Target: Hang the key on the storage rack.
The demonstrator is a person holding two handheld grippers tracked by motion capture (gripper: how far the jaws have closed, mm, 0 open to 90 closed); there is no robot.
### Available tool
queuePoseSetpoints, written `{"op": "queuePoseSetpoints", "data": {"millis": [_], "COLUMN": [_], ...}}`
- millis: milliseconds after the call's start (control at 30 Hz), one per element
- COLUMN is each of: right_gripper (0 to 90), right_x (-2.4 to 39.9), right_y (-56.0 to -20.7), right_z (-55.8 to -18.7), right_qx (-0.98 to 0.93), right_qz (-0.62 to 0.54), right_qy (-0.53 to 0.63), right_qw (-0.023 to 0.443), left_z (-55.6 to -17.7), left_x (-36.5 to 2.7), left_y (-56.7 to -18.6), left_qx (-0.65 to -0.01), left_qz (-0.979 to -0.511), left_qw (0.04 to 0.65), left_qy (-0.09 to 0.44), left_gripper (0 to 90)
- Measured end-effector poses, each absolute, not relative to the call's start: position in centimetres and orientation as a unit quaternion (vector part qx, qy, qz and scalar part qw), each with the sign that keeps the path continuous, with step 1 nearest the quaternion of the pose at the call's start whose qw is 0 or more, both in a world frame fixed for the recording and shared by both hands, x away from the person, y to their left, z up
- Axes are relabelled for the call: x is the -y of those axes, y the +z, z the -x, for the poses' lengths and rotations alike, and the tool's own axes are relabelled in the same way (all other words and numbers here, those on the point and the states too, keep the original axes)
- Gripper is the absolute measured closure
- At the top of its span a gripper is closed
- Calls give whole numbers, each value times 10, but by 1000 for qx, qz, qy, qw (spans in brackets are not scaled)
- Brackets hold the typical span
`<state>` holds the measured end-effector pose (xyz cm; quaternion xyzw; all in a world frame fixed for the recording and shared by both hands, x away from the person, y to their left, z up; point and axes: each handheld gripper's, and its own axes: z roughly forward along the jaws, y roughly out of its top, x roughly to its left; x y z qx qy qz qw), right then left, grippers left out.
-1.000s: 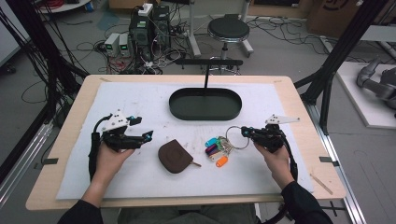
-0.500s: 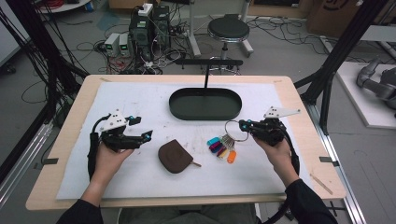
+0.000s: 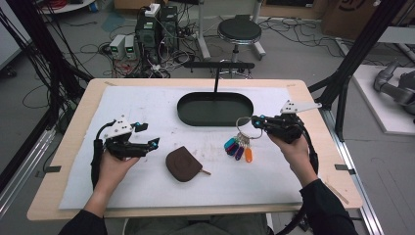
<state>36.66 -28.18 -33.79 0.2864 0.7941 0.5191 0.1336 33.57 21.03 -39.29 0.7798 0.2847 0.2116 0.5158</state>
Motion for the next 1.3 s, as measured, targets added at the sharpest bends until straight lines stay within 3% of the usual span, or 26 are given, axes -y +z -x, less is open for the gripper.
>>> {"op": "queuePoseSetpoints", "data": {"millis": [400, 1300], "right_gripper": [879, 879], "right_x": [280, 273], "right_y": [-305, -276], "right_z": [-382, -452], "right_qx": [-791, -775], "right_qz": [-269, -288], "right_qy": [528, 529], "right_qw": [152, 191], "left_z": [-335, -338], "left_x": [-213, -211], "left_y": [-393, -395], "left_qx": [-283, -279], "left_qz": [-781, -781], "left_qw": [515, 519], "left_qy": [212, 209], "left_gripper": [284, 284]}}
